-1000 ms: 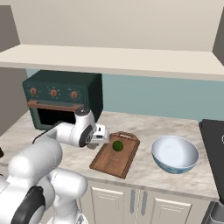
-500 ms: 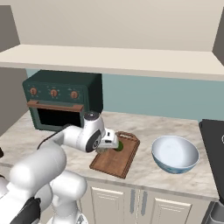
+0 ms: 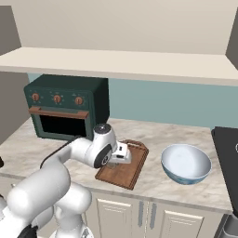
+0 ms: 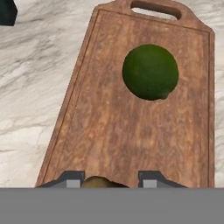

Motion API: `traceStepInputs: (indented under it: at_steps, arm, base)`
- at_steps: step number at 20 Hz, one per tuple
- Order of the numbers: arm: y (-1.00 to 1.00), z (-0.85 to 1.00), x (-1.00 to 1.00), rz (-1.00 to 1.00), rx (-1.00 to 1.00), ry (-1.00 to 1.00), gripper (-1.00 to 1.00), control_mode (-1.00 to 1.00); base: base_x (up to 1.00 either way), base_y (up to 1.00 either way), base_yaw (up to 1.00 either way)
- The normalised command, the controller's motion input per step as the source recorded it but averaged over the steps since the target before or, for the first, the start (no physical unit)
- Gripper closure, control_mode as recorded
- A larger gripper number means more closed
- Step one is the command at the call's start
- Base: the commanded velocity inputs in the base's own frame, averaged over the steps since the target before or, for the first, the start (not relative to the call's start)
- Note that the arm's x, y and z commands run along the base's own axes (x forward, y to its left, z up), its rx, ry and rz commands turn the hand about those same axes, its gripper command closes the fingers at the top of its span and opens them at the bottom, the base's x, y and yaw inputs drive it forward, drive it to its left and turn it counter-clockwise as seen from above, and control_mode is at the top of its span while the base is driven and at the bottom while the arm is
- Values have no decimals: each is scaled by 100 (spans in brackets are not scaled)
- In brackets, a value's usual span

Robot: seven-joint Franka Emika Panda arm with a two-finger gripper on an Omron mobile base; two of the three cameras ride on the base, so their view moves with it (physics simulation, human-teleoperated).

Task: Open the cabinet. Place the bowl and condiment on the counter. Then place the lime and garlic on the cutting board.

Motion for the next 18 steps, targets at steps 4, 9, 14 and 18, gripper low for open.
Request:
traceStepInputs:
  at_steps: [4, 9, 14, 18]
  arm:
    - [0, -16, 0, -3, 0, 0, 100, -100]
    - [-7, -5, 0, -1, 0, 0, 100, -100]
    - [-8, -13, 0, 0, 0, 0, 100, -100]
    - [0, -20, 0, -1, 0, 0, 100, -100]
  base:
    - [0, 0, 0]
    - [0, 0, 0]
    - [0, 0, 0]
    - [0, 0, 0]
